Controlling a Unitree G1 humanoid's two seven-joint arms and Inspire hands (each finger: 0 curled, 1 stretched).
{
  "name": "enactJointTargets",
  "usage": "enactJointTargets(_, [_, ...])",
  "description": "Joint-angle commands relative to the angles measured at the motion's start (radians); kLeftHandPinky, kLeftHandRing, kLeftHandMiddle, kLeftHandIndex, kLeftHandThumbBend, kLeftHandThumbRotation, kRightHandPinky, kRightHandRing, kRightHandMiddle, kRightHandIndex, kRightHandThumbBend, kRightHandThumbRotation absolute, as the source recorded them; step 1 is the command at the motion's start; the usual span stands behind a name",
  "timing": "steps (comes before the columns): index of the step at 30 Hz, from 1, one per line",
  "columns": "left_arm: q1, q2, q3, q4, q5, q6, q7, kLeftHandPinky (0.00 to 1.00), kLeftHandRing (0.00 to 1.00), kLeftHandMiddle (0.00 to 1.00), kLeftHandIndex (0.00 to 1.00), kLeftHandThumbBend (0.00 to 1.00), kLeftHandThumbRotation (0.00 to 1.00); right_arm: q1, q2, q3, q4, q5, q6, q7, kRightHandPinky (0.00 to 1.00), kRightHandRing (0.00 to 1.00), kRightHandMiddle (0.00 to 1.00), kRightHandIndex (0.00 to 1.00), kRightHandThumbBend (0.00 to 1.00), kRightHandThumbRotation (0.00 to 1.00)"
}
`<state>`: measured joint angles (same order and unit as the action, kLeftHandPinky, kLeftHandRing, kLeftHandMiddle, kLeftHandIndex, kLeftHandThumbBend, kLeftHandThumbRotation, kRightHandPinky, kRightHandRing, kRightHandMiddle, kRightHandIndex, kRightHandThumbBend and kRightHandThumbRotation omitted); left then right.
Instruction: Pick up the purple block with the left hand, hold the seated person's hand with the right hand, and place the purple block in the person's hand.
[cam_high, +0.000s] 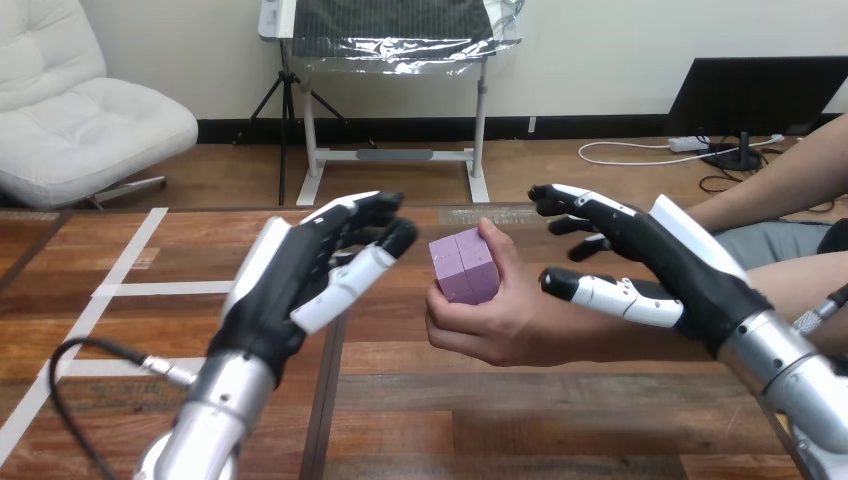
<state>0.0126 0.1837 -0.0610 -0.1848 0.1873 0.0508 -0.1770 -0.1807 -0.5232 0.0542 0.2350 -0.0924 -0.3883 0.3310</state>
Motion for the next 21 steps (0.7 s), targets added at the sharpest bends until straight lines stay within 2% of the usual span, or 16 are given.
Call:
enactJointTargets(1, [0.022, 0.004, 0.024, -0.085, -0.006, -0.033, 0.027, 0.73, 0.81, 0.81, 0.79, 0.64, 0.8, -0.009, 0.051, -0.03, 0.006, 0.048, -0.037, -0.014, 0.73, 0.84, 0.88, 0.89, 0.88, 0.86])
enactJointTargets(6, [0.061, 0.002, 0.035, -0.13, -0.006, -0.041, 0.041, 0.72, 0.8, 0.8, 0.78, 0.6, 0.8, 0.008, 0.071, -0.035, -0.013, 0.06, -0.053, -0.022, 0.72, 0.83, 0.87, 0.89, 0.88, 0.9])
enactJointTargets(9, [0.086, 0.001, 0.045, -0.154, -0.013, -0.059, 0.049, 0.72, 0.8, 0.8, 0.78, 0.57, 0.8, 0.024, 0.092, -0.041, -0.031, 0.084, -0.063, -0.022, 0.71, 0.83, 0.87, 0.89, 0.89, 0.92])
enactJointTargets(14, [0.127, 0.001, 0.067, -0.189, -0.026, -0.1, 0.06, 0.71, 0.79, 0.79, 0.77, 0.54, 0.8, 0.056, 0.136, -0.049, -0.065, 0.163, -0.08, -0.002, 0.73, 0.84, 0.87, 0.88, 0.87, 0.92])
enactJointTargets(21, [0.18, -0.002, 0.096, -0.247, -0.054, -0.127, 0.068, 0.66, 0.77, 0.78, 0.76, 0.55, 0.84, 0.105, 0.175, -0.049, -0.136, 0.208, -0.087, -0.009, 0.75, 0.84, 0.86, 0.88, 0.89, 0.93])
